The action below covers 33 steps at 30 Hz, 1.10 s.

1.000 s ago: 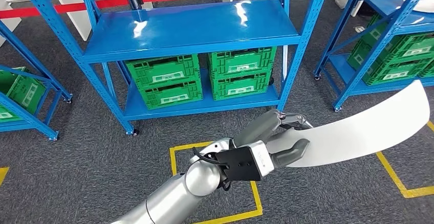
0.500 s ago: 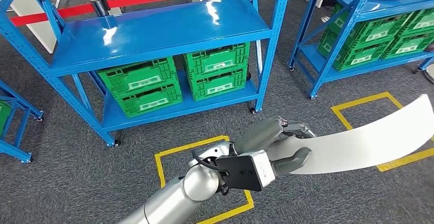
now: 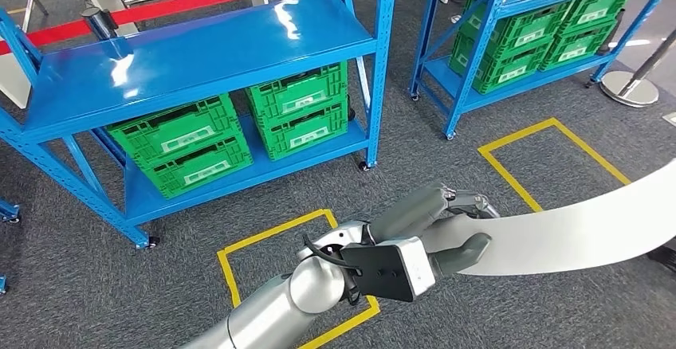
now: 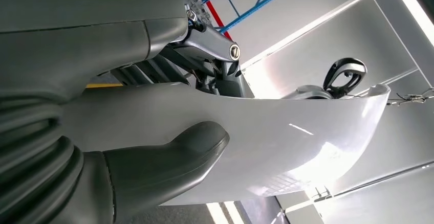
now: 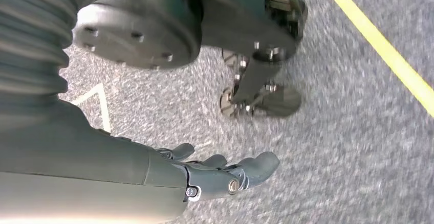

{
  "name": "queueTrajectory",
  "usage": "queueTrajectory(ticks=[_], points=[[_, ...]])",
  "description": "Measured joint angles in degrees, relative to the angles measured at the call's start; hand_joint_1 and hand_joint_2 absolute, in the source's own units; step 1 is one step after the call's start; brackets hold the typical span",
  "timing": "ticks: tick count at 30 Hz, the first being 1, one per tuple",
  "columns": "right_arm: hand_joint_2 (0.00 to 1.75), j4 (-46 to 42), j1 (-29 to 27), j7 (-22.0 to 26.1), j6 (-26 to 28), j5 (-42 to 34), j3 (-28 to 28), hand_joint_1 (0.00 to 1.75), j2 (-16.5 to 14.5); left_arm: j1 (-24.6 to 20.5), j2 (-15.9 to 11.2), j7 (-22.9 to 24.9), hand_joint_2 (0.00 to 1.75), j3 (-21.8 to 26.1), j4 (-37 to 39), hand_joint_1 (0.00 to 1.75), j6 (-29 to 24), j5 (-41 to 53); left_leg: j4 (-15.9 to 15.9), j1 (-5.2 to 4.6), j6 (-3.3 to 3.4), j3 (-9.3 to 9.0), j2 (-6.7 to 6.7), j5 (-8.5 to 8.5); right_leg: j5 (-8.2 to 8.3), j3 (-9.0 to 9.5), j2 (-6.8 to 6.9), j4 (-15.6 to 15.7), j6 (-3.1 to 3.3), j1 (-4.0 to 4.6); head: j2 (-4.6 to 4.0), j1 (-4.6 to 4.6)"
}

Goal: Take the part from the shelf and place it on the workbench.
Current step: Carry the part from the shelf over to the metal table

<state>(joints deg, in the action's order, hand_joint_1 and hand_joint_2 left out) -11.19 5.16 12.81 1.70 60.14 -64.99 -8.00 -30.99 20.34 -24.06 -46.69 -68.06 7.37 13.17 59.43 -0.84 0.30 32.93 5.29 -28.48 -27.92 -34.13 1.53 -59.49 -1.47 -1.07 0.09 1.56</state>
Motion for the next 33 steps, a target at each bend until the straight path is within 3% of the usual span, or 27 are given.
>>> queueTrajectory(ticks=[2,4,6,7,8,9,11,13,14,16,17,19,21,22,23,25,27,29,31,33], points=[[1.75,0.0,-0.1,-0.5,0.0,0.0,-0.1,0.0,0.1,-0.3,0.0,-0.1,1.75,0.0,-0.1,1.75,0.0,-0.1,1.5,0.22,-0.76,0.59,-1.57,-1.27,0.37,-0.11,-0.83,0.2,0.64,-0.34,0.0,0.11],[1.75,0.0,0.0,-0.8,0.0,-0.1,-0.2,0.0,0.2,-0.6,-0.1,-0.1,1.75,0.2,-0.2,1.75,0.1,-0.5,7.1,0.53,-1.41,2.9,-4.09,-4.73,0.64,-0.26,-1.65,0.4,1.06,-0.6,0.0,0.29],[1.75,0.0,0.0,-0.8,0.0,-0.1,-0.4,0.0,0.2,-0.8,-0.1,0.0,1.75,0.5,-0.3,1.75,0.3,-1.0,14.2,0.69,-1.63,5.95,-4.87,-7.77,0.77,-0.47,-2.68,0.3,1.14,-0.62,0.0,0.37],[1.75,0.0,-0.1,-0.8,0.0,-0.2,-0.5,0.0,0.2,-0.8,-0.1,0.1,1.75,0.6,-0.3,1.75,0.4,-1.0,15.8,0.74,-1.63,6.6,-4.94,-7.88,0.82,-0.53,-3.27,0.3,1.09,-0.63,0.0,0.38],[1.75,0.0,-0.1,-0.8,0.0,-0.2,-0.6,0.0,0.2,-0.9,-0.1,0.2,1.75,0.7,-0.3,1.75,0.4,-1.1,15.1,0.8,-1.55,6.24,-5.03,-6.86,0.88,-0.55,-3.9,0.3,1.0,-0.65,0.0,0.39],[1.75,0.0,-0.1,-0.8,0.0,-0.3,-0.7,0.0,0.2,-1.1,-0.1,0.3,1.75,0.8,-0.4,1.75,0.5,-1.1,12.4,0.87,-1.41,4.88,-5.32,-4.97,0.95,-0.56,-4.56,0.3,0.89,-0.68,0.0,0.4],[1.75,0.0,0.0,-0.8,0.0,-0.4,-0.8,0.0,0.2,-1.4,-0.1,0.4,1.75,0.9,-0.7,1.75,0.5,-1.1,4.5,1.04,-0.96,1.19,-7.5,-1.44,1.12,-0.69,-5.83,0.2,0.48,-0.71,0.0,0.39],[1.75,0.0,0.1,-0.7,0.0,-0.6,-0.9,0.0,0.2,-1.7,-0.1,0.4,1.75,1.1,-0.9,1.75,0.5,-1.1,0.2,1.0,-0.53,-0.61,-9.43,-0.45,1.44,-1.11,-6.88,0.3,-0.29,-0.84,0.0,0.39],[1.75,0.0,0.1,-0.7,0.0,-0.6,-0.9,0.0,0.2,-1.8,-0.1,0.4,1.75,1.1,-0.9,1.75,0.5,-1.1,-0.1,0.85,-0.29,-0.7,-9.52,-0.55,1.67,-1.32,-7.37,0.5,-0.79,-0.93,0.0,0.38],[1.75,0.0,0.0,-0.7,0.0,-0.7,-1.0,0.0,0.2,-1.9,-0.1,0.4,1.75,1.2,-1.1,1.75,0.6,-1.1,-0.6,0.84,0.43,-0.8,-8.48,-0.13,1.89,-1.6,-7.58,0.7,-1.55,-1.21,0.0,0.37],[1.75,0.0,-0.1,-0.7,0.0,-0.7,-1.1,0.0,0.2,-2.0,0.0,0.4,1.75,1.2,-1.1,1.75,0.6,-1.1,-0.9,0.95,0.85,-0.88,-7.85,0.15,1.38,-1.96,-6.61,0.0,-1.76,-1.2,0.0,0.26],[1.75,0.0,0.0,-0.7,-0.1,-0.7,-1.1,0.0,0.2,-2.1,0.0,0.4,1.75,1.2,-1.2,1.75,0.6,-1.1,-1.4,1.04,1.45,-0.92,-6.32,0.48,-1.54,-4.14,-3.66,-4.9,-1.94,-1.11,0.0,-0.01],[1.75,0.0,0.2,-0.6,-0.2,-0.7,-1.1,0.0,0.2,-2.0,-0.1,0.5,1.75,1.2,-1.1,1.75,0.7,-0.9,-1.3,0.84,1.71,-0.75,-4.69,0.46,-4.91,-7.48,-2.2,-12.3,-2.25,-1.02,0.0,-0.2],[1.75,0.0,0.1,-0.4,-0.2,-0.7,-1.1,0.0,0.2,-2.0,-0.1,0.5,1.75,1.2,-1.1,1.75,0.7,-0.6,-1.2,0.73,1.79,-0.69,-3.9,0.4,-5.44,-8.31,-2.04,-14.4,-2.35,-0.98,0.0,-0.23],[1.75,0.0,0.1,-0.2,-0.2,-0.6,-1.1,0.0,0.2,-1.9,-0.1,0.6,1.75,1.2,-1.2,1.75,0.8,-0.2,-1.1,0.63,1.82,-0.65,-3.18,0.33,-4.95,-8.07,-1.93,-14.4,-2.38,-0.92,0.0,-0.24],[1.75,0.0,0.0,0.5,-0.2,-0.5,-1.1,0.0,0.2,-1.8,-0.1,1.0,1.75,1.2,-1.5,1.75,0.9,0.5,-0.8,0.53,1.69,-0.62,-1.94,0.07,-1.81,-4.32,-0.9,-8.2,-2.21,-0.75,0.0,-0.28],[1.75,0.0,0.3,1.3,-0.1,-0.3,-1.1,0.0,0.2,-1.8,-0.1,1.4,1.75,1.2,-2.0,1.75,1.1,1.0,-0.3,0.22,1.23,-0.56,-0.96,-0.34,0.15,-0.66,0.82,-1.6,-1.59,-0.29,0.0,-0.31],[1.75,0.0,0.6,1.4,-0.1,-0.1,-1.1,0.0,0.2,-1.8,0.0,1.7,1.75,1.2,-2.2,1.75,1.3,1.3,-0.2,-0.04,0.69,-0.61,-0.22,-0.51,0.26,0.01,1.1,0.2,-0.84,0.09,0.0,-0.27],[1.75,0.0,0.6,0.9,-0.2,-0.1,-1.1,0.0,0.2,-2.0,0.0,1.9,1.75,1.2,-2.2,1.75,1.4,1.4,-0.2,0.02,0.1,-0.7,-0.01,-0.61,0.59,-0.2,0.15,0.5,-0.21,-0.11,0.0,-0.25],[1.75,0.0,0.5,0.2,-0.1,-0.3,-1.1,0.0,0.2,-2.2,0.0,1.9,1.75,1.2,-2.2,1.75,1.6,1.3,2.1,0.24,-0.63,0.19,-2.09,-2.34,0.92,-0.27,-0.68,0.7,0.39,-0.5,0.0,-0.1]])
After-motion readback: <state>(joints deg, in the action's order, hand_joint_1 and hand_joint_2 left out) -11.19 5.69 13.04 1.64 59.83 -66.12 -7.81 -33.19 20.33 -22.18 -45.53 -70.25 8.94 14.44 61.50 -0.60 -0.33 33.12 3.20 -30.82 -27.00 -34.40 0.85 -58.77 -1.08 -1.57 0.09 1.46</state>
